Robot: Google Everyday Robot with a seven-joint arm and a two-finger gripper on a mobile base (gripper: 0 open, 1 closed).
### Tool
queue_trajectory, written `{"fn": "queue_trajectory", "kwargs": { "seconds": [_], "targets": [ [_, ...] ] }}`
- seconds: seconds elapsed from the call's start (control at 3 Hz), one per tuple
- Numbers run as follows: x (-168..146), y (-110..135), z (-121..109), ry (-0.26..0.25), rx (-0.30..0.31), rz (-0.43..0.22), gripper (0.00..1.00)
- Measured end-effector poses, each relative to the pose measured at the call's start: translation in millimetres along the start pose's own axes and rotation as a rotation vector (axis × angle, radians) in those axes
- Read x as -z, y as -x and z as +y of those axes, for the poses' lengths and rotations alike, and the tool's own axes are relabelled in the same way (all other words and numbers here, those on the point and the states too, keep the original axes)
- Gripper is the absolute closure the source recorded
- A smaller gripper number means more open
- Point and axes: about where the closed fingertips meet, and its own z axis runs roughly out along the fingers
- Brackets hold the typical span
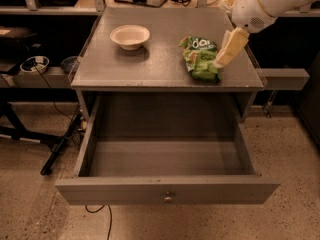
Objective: Place green rice chip bag into top drawer
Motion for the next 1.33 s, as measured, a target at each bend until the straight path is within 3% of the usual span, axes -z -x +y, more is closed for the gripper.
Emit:
{"fn": "queue_trajectory", "kwargs": {
  "seconds": [0.33, 0.67, 1.33],
  "targets": [
    [-6, -15, -17, -0.021, -0.012, 0.018, 0.00],
    [-22, -30, -26, -0.007, -0.034, 0.033, 0.00],
    [-64, -50, -16, 0.096, -0.090, 0.043, 0.00]
  ]
}}
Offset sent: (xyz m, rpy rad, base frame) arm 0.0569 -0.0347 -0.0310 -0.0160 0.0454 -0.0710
